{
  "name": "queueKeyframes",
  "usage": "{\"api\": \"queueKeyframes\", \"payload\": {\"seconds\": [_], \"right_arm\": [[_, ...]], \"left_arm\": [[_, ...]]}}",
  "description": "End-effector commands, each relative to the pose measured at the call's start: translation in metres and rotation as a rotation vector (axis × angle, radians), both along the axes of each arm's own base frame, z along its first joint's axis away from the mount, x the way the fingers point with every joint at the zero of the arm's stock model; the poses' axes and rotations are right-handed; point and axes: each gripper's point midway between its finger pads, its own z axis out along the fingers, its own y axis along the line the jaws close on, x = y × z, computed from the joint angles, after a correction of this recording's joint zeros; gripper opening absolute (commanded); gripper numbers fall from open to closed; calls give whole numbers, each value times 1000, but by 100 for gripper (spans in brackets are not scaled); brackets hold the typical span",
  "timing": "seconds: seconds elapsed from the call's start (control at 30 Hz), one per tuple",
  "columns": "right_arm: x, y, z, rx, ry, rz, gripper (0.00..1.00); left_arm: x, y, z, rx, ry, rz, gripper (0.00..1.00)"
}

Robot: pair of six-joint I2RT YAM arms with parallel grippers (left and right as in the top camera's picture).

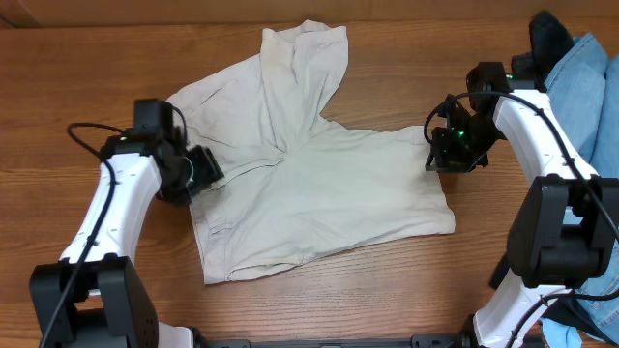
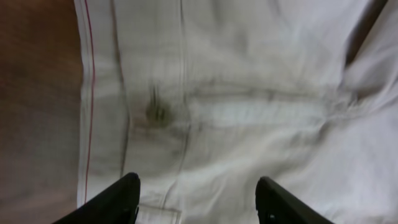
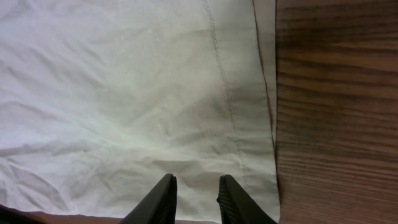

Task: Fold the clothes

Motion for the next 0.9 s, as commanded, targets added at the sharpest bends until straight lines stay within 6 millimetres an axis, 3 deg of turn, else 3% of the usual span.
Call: {"api": "queueKeyframes", "payload": {"seconds": [0.0, 0.43, 0.7, 0.87], "right_arm": [[-1, 1, 0, 12, -1, 10, 27], [-7, 1, 1, 13, 24, 13, 27], [-11, -1, 1, 4, 42, 14, 27], [-12, 0, 1, 4, 44, 14, 27]], "left_arm": [[8, 23, -3, 47, -24, 34, 70], [30, 57, -67, 81, 29, 111, 71], [36, 65, -79, 102, 24, 125, 72], [45, 54, -93, 43, 9, 99, 54]]}}
